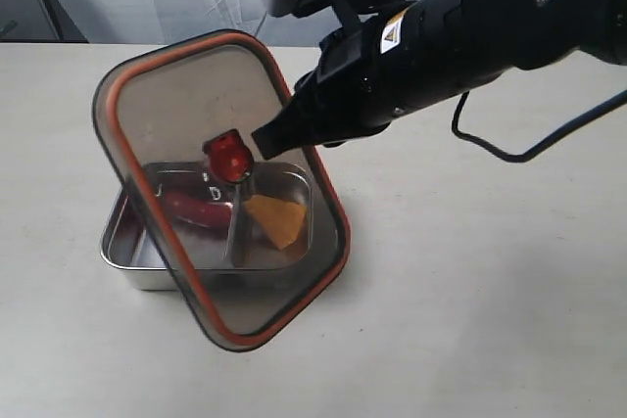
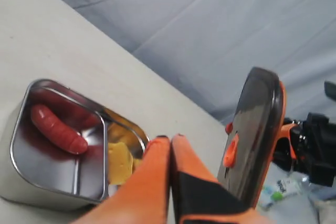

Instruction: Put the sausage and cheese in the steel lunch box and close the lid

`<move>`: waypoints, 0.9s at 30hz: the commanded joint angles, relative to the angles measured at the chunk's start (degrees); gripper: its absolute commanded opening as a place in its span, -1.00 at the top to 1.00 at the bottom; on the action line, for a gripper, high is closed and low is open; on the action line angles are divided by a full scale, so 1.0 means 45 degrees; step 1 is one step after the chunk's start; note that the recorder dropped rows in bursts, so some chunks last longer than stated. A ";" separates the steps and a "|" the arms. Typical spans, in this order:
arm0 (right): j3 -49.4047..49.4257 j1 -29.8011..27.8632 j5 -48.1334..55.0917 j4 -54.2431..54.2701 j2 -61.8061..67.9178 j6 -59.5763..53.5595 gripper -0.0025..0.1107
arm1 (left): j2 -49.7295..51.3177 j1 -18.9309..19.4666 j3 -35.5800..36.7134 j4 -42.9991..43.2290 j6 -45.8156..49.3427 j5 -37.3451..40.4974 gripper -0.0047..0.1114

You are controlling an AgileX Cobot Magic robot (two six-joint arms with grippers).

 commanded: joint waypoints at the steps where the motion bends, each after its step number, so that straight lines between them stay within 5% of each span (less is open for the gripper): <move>1: 0.0005 0.0538 -0.0310 0.0158 0.0106 -0.0064 0.97 | 0.1243 0.0001 -0.0659 -0.2753 0.3986 0.0997 0.73; 4: 0.0005 0.0655 -0.0273 0.0496 0.0351 -0.0064 0.97 | 0.1932 0.0001 -0.0949 -0.5066 0.7291 0.1510 0.42; 7: 0.0005 0.0685 -0.0215 0.1207 0.0495 -0.0038 0.97 | 0.2874 0.0001 -0.1053 -0.5651 0.8210 0.2137 0.14; 15: 0.0005 0.0685 -0.0215 0.1545 0.0491 -0.0022 0.97 | 0.3574 0.0001 -0.1053 -0.6926 1.0237 0.2927 0.10; 27: 0.0005 0.1671 -0.0596 0.1968 0.0491 -0.0050 0.97 | 0.3574 0.0001 -0.1053 -0.6841 1.0237 0.2832 0.10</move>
